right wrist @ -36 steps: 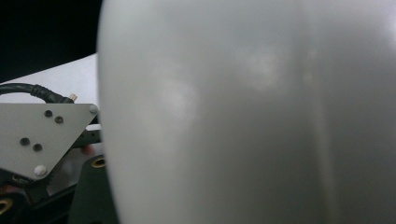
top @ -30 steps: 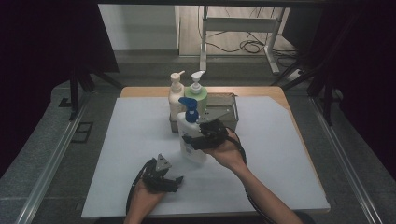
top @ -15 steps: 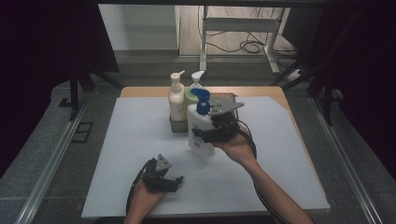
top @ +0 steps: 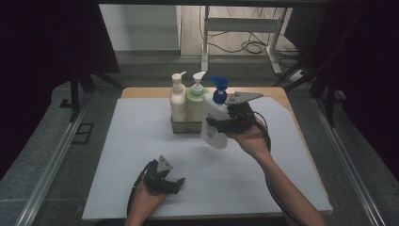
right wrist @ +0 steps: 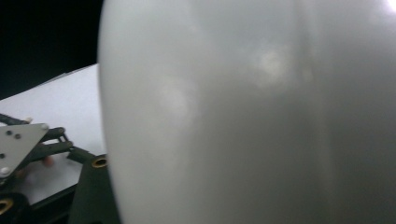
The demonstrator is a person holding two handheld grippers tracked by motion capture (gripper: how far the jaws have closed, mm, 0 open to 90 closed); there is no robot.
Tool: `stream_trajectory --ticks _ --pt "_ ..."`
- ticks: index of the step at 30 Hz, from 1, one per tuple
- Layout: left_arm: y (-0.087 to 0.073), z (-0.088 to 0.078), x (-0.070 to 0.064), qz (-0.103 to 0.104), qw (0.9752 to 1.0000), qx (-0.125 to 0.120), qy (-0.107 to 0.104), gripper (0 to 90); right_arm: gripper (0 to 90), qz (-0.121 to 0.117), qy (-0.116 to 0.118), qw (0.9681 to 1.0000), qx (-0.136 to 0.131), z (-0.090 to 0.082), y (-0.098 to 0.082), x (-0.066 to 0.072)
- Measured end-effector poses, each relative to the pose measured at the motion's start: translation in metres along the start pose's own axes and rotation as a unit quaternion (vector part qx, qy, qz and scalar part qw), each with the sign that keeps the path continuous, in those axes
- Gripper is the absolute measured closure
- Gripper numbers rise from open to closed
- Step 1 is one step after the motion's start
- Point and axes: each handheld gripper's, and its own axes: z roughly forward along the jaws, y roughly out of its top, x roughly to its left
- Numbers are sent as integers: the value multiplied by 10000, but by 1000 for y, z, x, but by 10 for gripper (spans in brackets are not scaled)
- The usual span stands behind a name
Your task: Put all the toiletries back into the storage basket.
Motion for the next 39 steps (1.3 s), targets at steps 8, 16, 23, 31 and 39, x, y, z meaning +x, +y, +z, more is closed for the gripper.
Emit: stream_trajectory --ticks 8,16,23,31,39 --pt "0 0 0 0 10000 2 0 126 377 99 -286 9995 -24 -8 3 -18" --pt "0 0 0 0 10000 -2 2 126 377 195 -533 9984 -41 -5 2 -33" --pt "0 0 0 -3 10000 -4 -1 126 378 300 -700 9971 -80 -1 5 -44" --pt "0 0 0 2 10000 -3 -1 126 378 418 -863 9953 -145 5 12 -54" --pt "0 0 0 -32 10000 -19 -4 126 378 505 -1010 9934 -176 18 18 -61"
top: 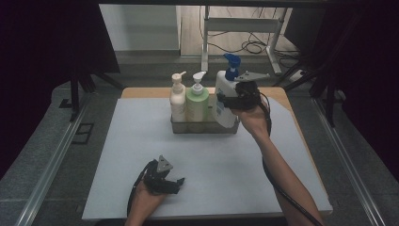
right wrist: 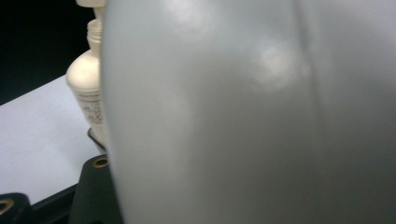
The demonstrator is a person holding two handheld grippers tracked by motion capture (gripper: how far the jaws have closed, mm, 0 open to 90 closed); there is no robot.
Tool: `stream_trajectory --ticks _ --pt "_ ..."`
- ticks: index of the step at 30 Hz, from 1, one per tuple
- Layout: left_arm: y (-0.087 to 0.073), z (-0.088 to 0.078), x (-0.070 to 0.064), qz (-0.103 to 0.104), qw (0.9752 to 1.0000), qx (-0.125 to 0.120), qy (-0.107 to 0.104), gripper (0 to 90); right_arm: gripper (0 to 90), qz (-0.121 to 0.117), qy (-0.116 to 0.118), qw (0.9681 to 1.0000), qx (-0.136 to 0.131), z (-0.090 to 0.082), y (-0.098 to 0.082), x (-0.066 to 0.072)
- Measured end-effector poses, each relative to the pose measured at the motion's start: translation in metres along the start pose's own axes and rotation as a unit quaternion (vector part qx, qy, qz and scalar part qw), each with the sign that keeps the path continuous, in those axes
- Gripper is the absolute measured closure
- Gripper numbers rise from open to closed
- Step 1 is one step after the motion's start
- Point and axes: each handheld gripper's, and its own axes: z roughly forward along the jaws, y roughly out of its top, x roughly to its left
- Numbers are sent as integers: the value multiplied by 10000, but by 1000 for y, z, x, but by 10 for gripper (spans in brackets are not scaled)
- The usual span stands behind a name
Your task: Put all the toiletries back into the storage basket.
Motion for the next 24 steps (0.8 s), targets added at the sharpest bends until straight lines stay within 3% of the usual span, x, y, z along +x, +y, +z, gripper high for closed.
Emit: stream_trajectory --ticks 24 --pt "0 0 0 11 10000 -1 -6 126 378 151 -389 9991 -37 35 9 -10"
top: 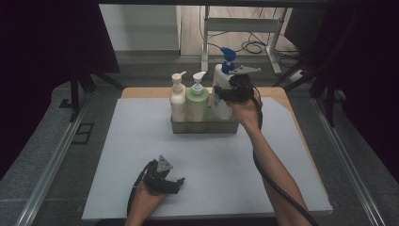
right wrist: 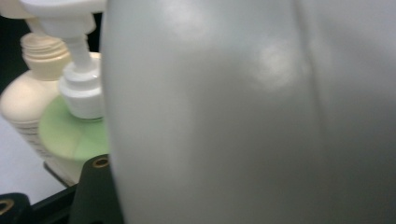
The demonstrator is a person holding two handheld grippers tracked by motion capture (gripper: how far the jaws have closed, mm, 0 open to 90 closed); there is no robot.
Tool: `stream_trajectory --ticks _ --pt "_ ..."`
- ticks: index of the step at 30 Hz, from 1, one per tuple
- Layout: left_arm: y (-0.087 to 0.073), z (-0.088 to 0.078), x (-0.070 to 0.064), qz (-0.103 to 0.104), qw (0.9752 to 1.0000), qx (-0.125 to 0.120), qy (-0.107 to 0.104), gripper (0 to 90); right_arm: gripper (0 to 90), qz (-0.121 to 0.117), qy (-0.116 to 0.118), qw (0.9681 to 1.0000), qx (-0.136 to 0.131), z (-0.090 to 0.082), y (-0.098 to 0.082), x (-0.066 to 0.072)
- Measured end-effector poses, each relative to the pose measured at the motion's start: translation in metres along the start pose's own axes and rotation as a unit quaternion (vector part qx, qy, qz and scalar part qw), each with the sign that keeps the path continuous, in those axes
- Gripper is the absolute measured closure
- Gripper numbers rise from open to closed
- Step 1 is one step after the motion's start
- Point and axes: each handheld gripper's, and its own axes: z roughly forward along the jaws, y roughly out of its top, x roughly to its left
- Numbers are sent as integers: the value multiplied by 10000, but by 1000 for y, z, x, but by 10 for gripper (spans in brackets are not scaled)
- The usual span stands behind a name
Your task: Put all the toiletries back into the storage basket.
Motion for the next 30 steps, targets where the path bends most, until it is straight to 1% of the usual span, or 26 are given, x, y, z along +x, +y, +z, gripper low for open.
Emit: stream_trajectory --ticks 7,11,16,30 --pt "0 0 0 22 10000 26 -4 126 378 27 -31 10000 85 10 -9 -1" --pt "0 0 0 15 10000 29 -1 126 378 17 5 9999 166 14 -14 -1" --pt "0 0 0 19 10000 25 -4 126 378 55 39 9997 244 17 -20 -1" --pt "0 0 0 18 10000 22 -5 126 379 -14 -26 9990 441 24 -32 1"
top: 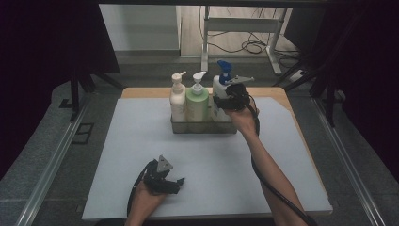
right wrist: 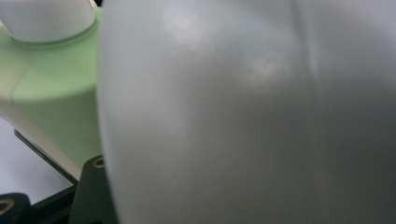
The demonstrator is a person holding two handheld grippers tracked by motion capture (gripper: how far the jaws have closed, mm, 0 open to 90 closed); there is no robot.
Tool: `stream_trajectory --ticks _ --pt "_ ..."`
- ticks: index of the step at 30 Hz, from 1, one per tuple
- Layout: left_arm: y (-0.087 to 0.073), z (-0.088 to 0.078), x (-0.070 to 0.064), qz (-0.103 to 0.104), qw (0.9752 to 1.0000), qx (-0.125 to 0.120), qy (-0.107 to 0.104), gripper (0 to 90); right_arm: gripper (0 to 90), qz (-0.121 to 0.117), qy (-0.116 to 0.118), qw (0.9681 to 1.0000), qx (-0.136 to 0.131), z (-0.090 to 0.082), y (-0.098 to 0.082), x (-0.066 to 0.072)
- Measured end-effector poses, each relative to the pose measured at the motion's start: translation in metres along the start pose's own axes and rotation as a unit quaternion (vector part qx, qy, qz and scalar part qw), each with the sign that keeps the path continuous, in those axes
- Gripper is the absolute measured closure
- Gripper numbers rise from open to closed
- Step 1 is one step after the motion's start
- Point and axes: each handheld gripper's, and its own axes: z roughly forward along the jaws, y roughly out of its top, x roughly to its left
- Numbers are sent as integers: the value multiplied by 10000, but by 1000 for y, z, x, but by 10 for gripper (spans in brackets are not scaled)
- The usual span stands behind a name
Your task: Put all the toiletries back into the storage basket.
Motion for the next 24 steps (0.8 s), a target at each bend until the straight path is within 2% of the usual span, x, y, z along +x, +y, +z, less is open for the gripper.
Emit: stream_trajectory --ticks 18,24 --pt "0 0 0 3 10000 8 3 126 375 64 27 9997 227 17 -16 -1" --pt "0 0 0 -1 10000 3 7 126 369 239 58 9995 212 16 -19 -6"
